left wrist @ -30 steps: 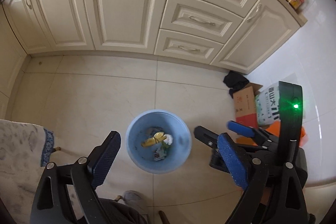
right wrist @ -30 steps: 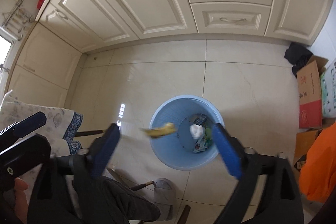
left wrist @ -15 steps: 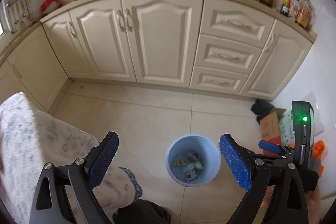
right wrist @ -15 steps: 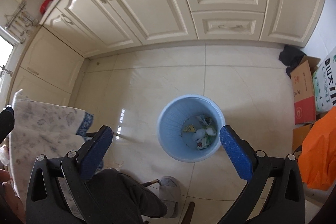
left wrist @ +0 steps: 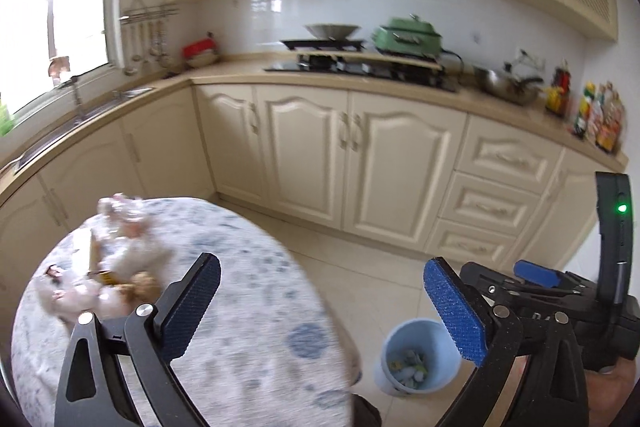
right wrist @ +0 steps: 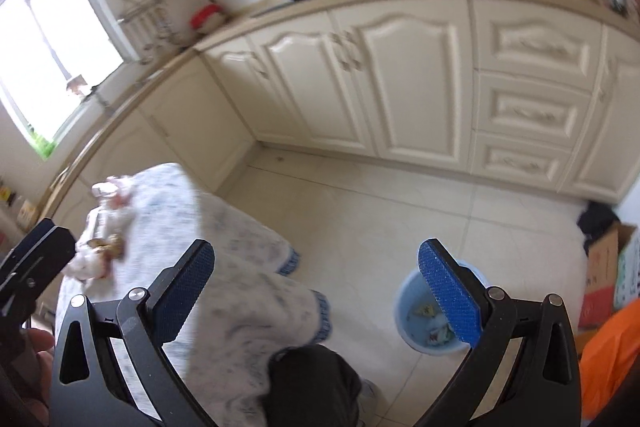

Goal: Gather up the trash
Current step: 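Return both tools toward the table, then grasp the brown lump with the right tool while the left tool grasps the white plastic bag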

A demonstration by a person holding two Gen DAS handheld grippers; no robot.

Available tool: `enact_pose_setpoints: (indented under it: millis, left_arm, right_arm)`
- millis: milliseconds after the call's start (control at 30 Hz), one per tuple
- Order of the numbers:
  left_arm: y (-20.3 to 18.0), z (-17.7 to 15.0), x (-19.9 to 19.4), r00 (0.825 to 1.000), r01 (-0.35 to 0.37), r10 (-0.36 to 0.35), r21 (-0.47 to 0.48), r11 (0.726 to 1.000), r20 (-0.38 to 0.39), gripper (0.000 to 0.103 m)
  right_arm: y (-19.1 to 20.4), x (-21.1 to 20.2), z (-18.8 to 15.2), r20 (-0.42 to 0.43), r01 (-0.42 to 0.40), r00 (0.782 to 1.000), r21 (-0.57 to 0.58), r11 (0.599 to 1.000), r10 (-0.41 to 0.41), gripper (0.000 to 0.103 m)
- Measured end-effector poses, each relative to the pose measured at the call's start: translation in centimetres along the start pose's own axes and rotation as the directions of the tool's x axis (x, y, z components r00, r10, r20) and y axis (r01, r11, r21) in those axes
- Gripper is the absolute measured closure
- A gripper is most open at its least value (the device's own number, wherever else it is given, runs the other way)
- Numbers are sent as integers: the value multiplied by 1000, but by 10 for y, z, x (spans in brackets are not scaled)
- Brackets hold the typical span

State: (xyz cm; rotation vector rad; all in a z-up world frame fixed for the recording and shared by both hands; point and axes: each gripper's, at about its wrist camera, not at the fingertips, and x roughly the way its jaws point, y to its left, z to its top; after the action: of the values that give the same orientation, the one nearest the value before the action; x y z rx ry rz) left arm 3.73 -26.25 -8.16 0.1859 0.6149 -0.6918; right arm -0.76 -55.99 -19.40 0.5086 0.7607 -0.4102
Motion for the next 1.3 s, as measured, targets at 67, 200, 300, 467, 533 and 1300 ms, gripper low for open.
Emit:
enact_pose_setpoints:
  millis: [67,200,300,467,533,1300]
  left_arm:
    - [16,-8,-27,999,-39,40,-26,999,27,2]
    - [44,-28,-77,989,-125,132,-90,988,68,2]
    - [61,-42,-112,975,-185,199,-139,973,97,2]
    - [87,-70,-158,940,-291,319,-212,933,116,2]
    - [93,-78,-166,928,-325,357,-236,916,106,1]
    - [172,-87,-79,906,-423,400,-367,829,-142,2]
  right_arm:
    - [32,-8,3,17,-42,999,-51,998,43,0]
    - [95,-22,6,46,-111,992,-149,983,119,0]
    - [141,-33,7,63,-145,985,-223,964,162,0]
    - [206,-47,-1,76,-181,973,-335,925,218,0]
    - [231,-49,-6,73,-193,969,-380,905,237,0]
    - [304,79,-44,-126,-194,981,-570,799,148,2]
